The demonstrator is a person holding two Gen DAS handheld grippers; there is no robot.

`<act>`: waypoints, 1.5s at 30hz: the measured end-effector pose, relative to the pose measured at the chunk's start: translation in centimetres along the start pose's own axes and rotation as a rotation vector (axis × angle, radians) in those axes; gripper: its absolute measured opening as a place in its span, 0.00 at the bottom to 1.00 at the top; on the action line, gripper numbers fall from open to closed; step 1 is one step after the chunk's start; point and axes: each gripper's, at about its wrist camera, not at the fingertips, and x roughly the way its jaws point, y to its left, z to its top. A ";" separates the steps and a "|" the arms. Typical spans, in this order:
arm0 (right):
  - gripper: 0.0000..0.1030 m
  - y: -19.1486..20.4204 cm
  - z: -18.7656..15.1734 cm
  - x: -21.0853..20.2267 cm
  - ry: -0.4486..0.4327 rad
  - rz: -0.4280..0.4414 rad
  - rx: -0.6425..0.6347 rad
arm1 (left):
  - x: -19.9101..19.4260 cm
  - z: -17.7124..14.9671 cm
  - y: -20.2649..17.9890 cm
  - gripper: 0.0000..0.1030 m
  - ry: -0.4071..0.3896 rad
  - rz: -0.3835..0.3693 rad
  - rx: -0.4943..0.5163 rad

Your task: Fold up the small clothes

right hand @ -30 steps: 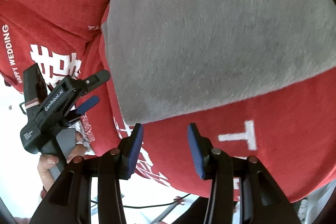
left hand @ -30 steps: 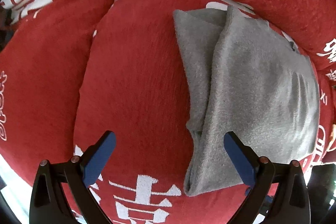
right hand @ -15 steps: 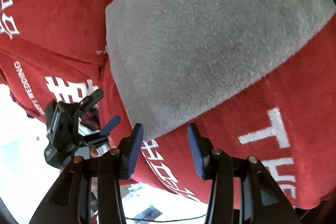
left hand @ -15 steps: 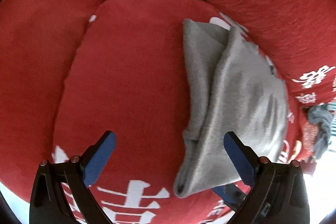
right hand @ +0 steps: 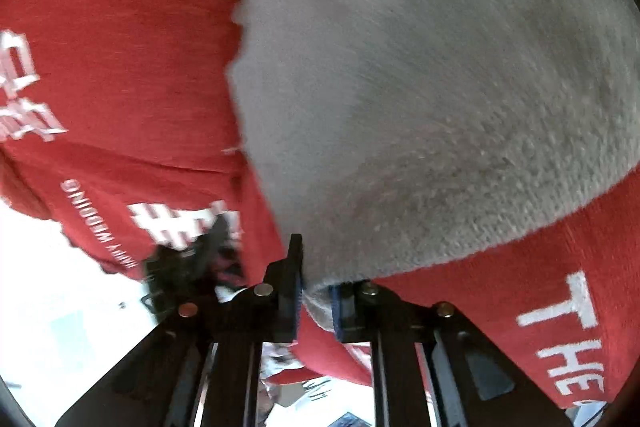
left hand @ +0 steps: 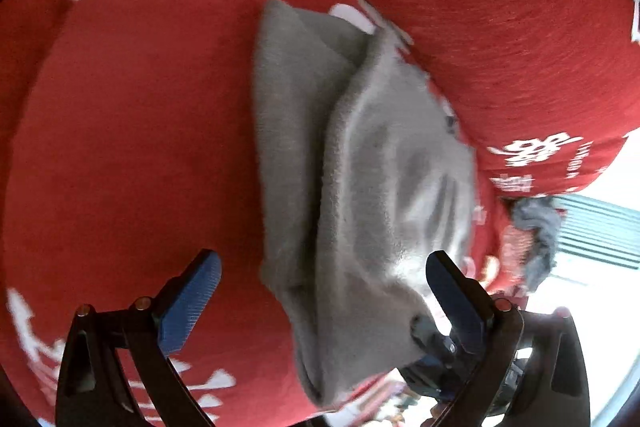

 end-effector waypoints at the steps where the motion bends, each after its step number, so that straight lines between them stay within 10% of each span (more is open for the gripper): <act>1: 0.11 0.6 0.1 -0.5 0.005 0.019 -0.017 | 0.5 0.5 -0.2 1.00 0.015 -0.046 -0.006; 7: 0.10 2.1 0.7 -2.1 0.025 0.038 -0.089 | 3.1 2.9 -3.0 1.00 0.053 -0.113 0.039; 11: 0.10 2.2 0.2 -1.1 0.061 -0.013 -0.122 | 4.8 3.2 -6.8 0.92 0.044 0.011 0.165; 18: 0.14 3.2 -0.7 -1.0 0.276 -0.362 -0.376 | 6.5 2.4 -8.5 0.89 0.042 0.181 0.239; 21: 0.14 5.2 0.9 -3.8 0.171 -0.458 -0.496 | 6.7 2.3 -8.6 0.87 0.021 0.228 0.241; 26: 0.08 7.2 5.7 -5.5 -0.033 -0.615 -0.575 | 6.6 1.9 -9.1 0.41 -0.017 0.411 0.286; 34: 0.04 5.7 6.9 -1.1 -0.005 -0.767 -0.702 | 4.7 0.6 -10.9 0.16 -0.118 0.429 0.297; 45: 0.05 3.3 9.0 -9.1 -0.002 -0.585 -0.494 | 4.9 -2.6 -23.9 0.15 -0.203 0.256 0.448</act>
